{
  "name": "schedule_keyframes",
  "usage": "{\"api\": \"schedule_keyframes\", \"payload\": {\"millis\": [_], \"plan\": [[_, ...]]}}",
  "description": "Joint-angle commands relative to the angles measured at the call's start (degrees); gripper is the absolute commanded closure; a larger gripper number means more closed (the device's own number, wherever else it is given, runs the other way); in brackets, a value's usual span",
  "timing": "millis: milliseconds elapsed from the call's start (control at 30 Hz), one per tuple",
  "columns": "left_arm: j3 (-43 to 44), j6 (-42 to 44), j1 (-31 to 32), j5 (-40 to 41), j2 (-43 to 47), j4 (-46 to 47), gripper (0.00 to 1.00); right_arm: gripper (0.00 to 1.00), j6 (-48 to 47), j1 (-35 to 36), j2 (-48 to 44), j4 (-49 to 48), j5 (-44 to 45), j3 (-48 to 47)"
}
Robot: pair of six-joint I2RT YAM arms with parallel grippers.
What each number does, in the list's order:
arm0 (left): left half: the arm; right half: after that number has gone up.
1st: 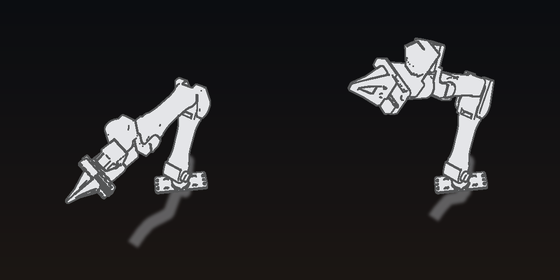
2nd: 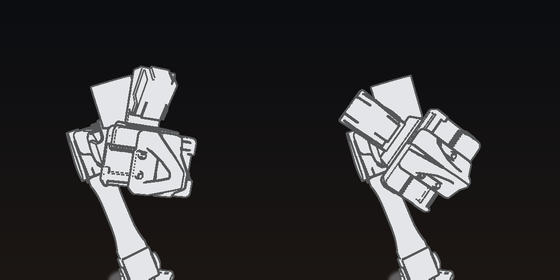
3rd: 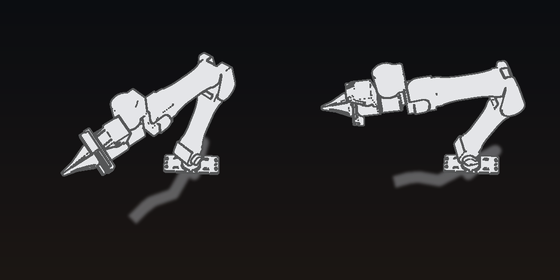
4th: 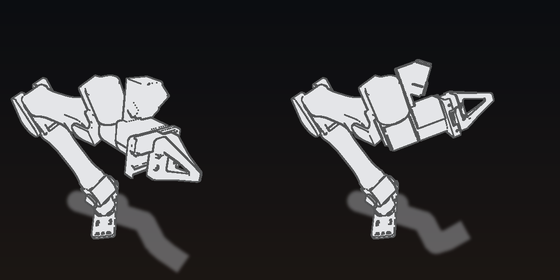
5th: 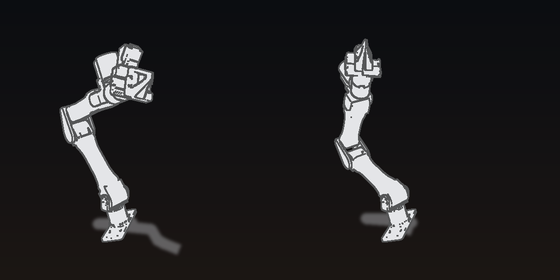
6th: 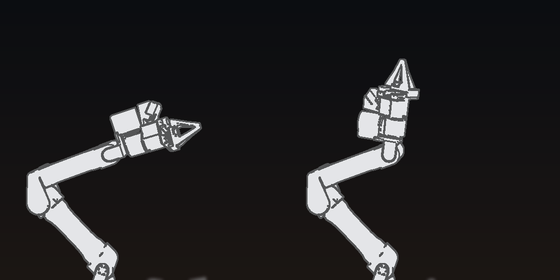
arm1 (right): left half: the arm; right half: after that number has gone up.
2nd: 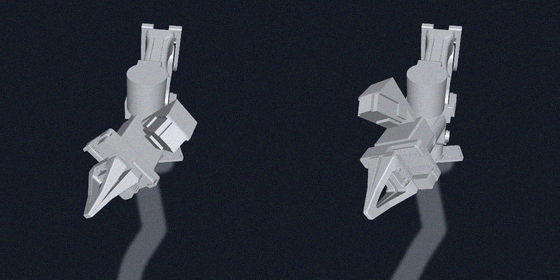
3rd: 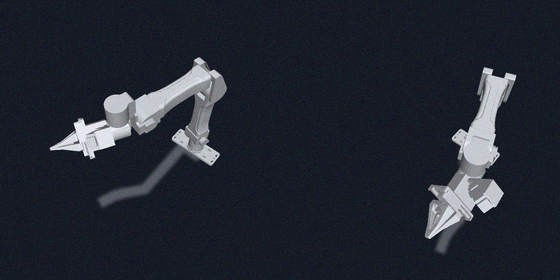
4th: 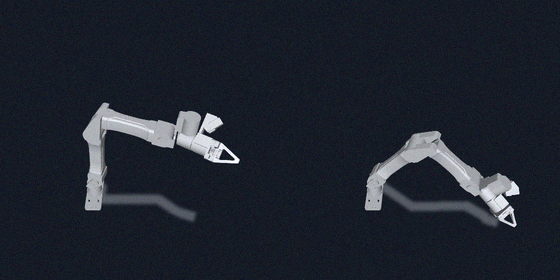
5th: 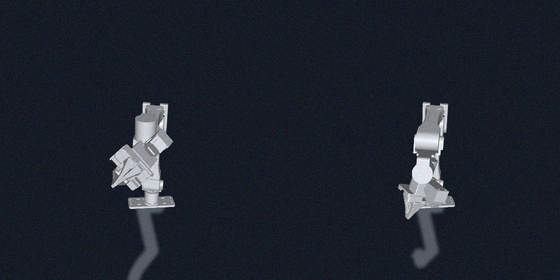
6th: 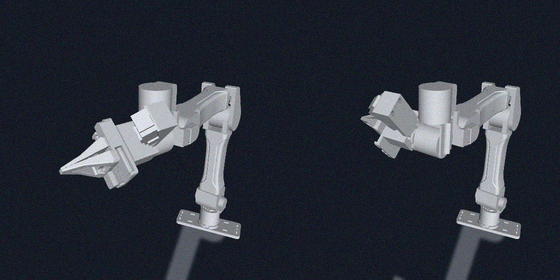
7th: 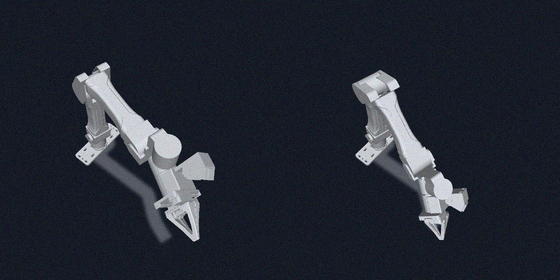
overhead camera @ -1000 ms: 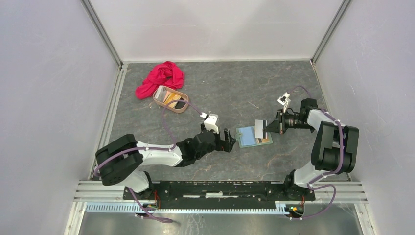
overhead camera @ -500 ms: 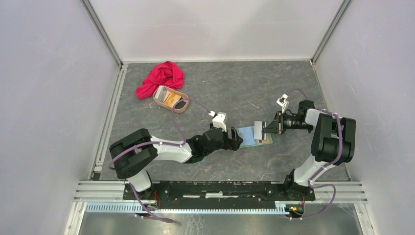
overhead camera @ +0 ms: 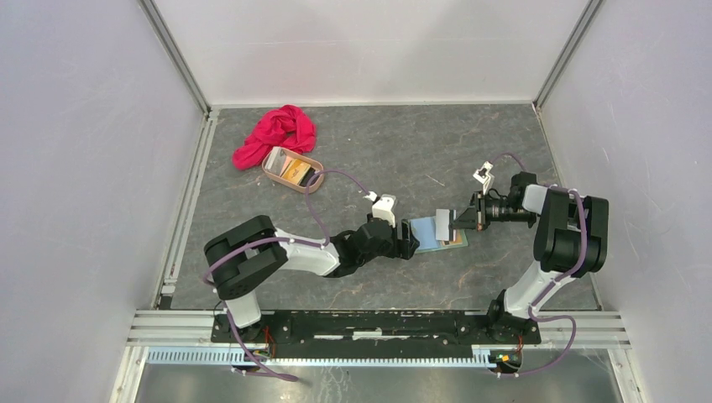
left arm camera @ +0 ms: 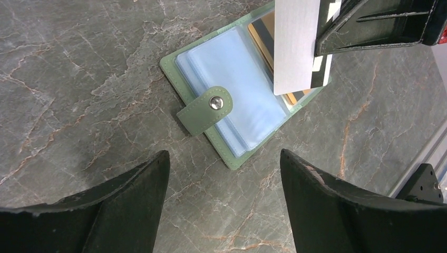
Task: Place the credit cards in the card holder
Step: Insert the credit card into the card holder.
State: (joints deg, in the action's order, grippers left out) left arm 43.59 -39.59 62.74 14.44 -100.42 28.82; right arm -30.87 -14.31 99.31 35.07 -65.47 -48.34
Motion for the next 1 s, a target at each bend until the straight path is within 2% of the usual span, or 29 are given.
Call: {"api": "schedule_keyframes", "payload": {"millis": [0, 467, 633, 833, 967], "plan": [[2.4, -0.8, 0.2, 0.2, -0.7, -0.9, 0.18, 1.0, -1.9, -0.2, 1.0, 1.3, -1.4, -1.7], [4.6, 0.5, 0.2, 0.0, -3.8, -4.1, 0.3, 1.0, -4.5, -0.2, 4.8, 4.7, -2.6, -1.6], [5.1, 0.8, 0.2, 0.0, -4.3, -4.6, 0.31, 1.0, 1.7, -0.2, 3.9, -0.4, -1.7, 0.7], [5.2, 1.4, 0.2, 0.1, -4.1, -4.6, 0.31, 1.0, 15.5, -0.1, 0.2, -11.6, 2.8, 5.1], [5.4, 1.9, 0.2, 0.1, -4.0, -5.0, 0.31, 1.0, 17.4, -0.2, -0.8, -13.0, 4.6, 5.8]]}}
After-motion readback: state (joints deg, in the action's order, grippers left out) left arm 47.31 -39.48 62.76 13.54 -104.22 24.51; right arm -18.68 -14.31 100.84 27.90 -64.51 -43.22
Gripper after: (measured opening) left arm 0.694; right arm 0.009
